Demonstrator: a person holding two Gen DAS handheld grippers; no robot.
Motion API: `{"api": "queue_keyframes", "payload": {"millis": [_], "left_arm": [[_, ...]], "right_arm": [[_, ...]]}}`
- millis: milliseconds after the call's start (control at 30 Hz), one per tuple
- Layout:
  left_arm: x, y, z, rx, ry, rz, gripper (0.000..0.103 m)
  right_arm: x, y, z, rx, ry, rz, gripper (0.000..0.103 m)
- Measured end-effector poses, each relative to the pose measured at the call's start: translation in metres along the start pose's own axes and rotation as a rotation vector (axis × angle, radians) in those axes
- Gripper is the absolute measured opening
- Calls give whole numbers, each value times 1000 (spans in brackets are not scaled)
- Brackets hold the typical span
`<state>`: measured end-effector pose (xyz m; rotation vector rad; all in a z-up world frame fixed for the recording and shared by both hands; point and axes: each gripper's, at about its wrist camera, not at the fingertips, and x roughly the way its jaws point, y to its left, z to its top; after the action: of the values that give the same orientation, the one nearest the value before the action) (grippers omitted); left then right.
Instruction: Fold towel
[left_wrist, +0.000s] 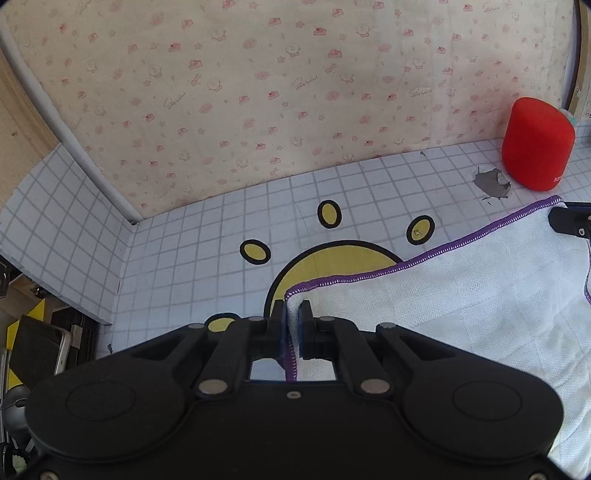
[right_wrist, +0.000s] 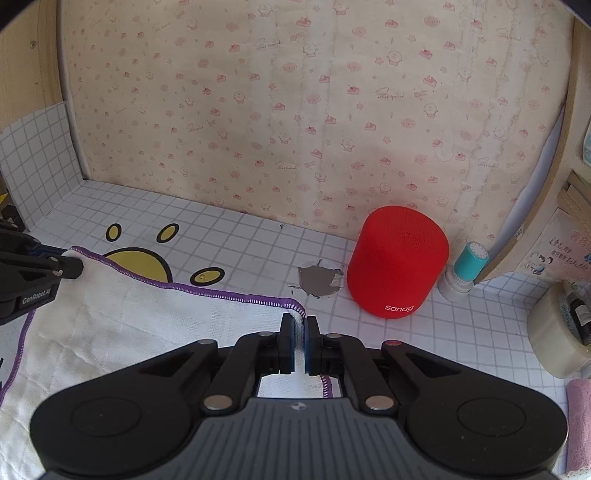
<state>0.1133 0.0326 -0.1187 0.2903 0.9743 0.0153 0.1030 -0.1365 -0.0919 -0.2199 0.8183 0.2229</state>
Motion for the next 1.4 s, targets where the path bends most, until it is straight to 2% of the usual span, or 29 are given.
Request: {"api": "queue_keyframes", "payload": {"millis": [200,433,500,567,600,667,733,833,967,1033,1133,1400], "left_arm": [[16,-1,1,3,18,-1,7],[25,0,2,11,4,3,14],[27,-1,3,16,-2,12,19],[27,0,4,18,-8,25,35],[26,1,4,19,-11,33,39],[25,2,5,22,-18,50,47],[24,2,3,29,-23,72,51],[22,6,1,26,-27,88,54],[12,13,2,-8,-35,74,57],[4,16,2,-21,-45,69,60],[-11,16,1,-37,-56,41,65],[-45,0,-18,-24,-62,-33,66]], "right_arm": [[17,-3,-1,16,22,-5,4],[30,-4,-3,24,39,-17,4],[34,-5,-3,29,45,-22,4],[36,-5,-3,30,48,-28,5],[37,-4,-4,32,49,-32,5],[39,-5,-4,34,53,-41,8],[41,-5,-3,34,59,-50,29],[41,-7,-4,38,51,-60,42],[35,-12,-1,50,34,-87,47],[29,-13,0,48,20,-91,53],[16,-14,0,51,7,-83,55],[-18,-7,-21,26,27,-5,55]]}}
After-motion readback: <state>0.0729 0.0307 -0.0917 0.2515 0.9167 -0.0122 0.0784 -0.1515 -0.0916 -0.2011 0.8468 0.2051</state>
